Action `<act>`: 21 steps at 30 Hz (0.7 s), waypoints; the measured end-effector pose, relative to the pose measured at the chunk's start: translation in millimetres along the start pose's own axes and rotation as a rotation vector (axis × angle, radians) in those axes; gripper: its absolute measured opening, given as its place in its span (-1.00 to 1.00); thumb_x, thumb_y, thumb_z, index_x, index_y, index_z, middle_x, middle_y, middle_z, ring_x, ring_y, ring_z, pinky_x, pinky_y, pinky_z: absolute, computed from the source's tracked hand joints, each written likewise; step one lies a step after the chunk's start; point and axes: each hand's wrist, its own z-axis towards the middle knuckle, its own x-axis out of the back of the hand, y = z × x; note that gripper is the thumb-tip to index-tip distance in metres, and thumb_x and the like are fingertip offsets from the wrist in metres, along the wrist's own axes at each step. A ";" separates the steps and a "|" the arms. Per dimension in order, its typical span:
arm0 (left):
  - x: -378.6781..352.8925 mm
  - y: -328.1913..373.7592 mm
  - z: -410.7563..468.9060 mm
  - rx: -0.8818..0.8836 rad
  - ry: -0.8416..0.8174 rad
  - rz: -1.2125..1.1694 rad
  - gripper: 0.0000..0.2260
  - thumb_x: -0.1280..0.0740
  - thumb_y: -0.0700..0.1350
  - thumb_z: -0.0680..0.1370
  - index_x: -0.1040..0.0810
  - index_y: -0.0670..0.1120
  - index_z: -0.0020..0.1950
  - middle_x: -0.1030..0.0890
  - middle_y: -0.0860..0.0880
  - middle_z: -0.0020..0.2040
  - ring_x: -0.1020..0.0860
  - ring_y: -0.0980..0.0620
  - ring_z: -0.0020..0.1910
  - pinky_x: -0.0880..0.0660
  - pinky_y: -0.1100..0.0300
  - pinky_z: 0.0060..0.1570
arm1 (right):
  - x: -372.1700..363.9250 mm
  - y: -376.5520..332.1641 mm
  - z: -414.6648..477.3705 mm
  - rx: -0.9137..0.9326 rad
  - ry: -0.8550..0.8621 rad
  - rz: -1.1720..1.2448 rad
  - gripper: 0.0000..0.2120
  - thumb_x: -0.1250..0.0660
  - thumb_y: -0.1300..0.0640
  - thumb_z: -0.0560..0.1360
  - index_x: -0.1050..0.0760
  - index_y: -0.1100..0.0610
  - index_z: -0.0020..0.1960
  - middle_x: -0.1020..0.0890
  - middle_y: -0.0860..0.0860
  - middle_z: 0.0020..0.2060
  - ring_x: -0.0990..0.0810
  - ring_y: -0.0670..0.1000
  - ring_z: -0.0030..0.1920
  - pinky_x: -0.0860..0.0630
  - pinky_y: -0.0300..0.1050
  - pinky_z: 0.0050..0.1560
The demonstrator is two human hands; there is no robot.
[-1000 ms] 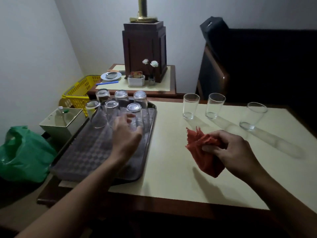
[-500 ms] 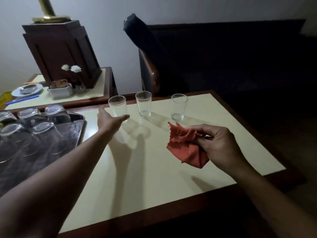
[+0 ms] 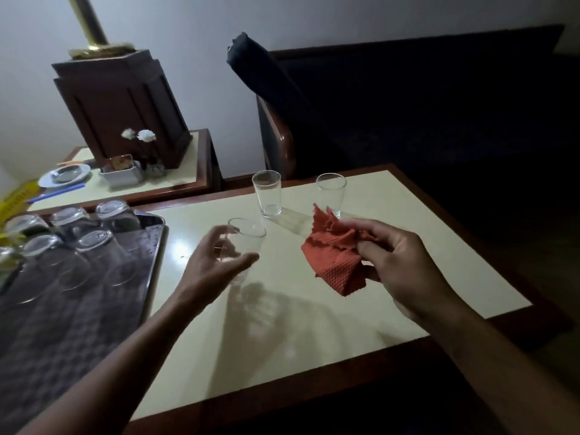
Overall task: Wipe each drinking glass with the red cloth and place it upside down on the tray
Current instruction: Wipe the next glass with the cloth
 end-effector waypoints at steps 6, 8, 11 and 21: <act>29.0 37.2 -94.3 -0.048 -0.201 -0.004 -0.45 -0.67 0.01 0.30 -0.61 0.21 0.25 -0.60 -0.06 0.11 -0.65 0.10 0.08 -0.67 0.17 -0.02 | -56.4 -16.8 -40.6 0.275 -0.096 -0.205 -0.76 -0.48 0.21 0.59 -0.71 -0.06 0.19 -0.74 -0.16 0.12 -0.70 -0.11 0.19 -0.71 -0.01 0.18; 44.6 49.5 -114.2 -0.012 -0.235 -0.057 -0.48 -0.67 0.01 0.26 -0.65 0.24 0.18 -0.66 -0.04 0.07 -0.67 0.03 0.05 -0.68 0.11 0.03 | -64.8 -13.7 -61.5 0.355 -0.231 -0.388 -0.75 -0.44 0.26 0.62 -0.72 -0.03 0.20 -0.74 -0.18 0.12 -0.68 -0.17 0.20 -0.67 -0.08 0.23; 64.8 60.3 -138.5 0.076 -0.240 -0.169 -0.38 -0.71 -0.05 0.25 -0.63 0.22 0.26 -0.73 -0.03 0.07 -0.70 -0.03 0.06 -0.67 0.10 0.09 | -65.0 -15.8 -85.8 0.370 -0.490 -0.534 -0.63 -0.33 0.33 0.66 -0.64 0.02 0.37 -0.63 -0.20 0.33 -0.56 -0.23 0.36 -0.54 -0.20 0.37; 87.4 78.2 -202.4 0.460 -0.557 -0.520 -0.47 -0.62 -0.10 0.30 -0.53 -0.26 0.16 -0.70 -0.20 -0.09 -0.64 -0.03 -0.28 -0.53 0.17 -0.27 | -51.3 -41.3 -132.5 0.412 -0.766 -0.811 -0.38 -0.35 0.36 0.64 -0.53 -0.35 0.39 -0.39 -0.28 0.41 -0.47 -0.18 0.39 -0.57 -0.28 0.31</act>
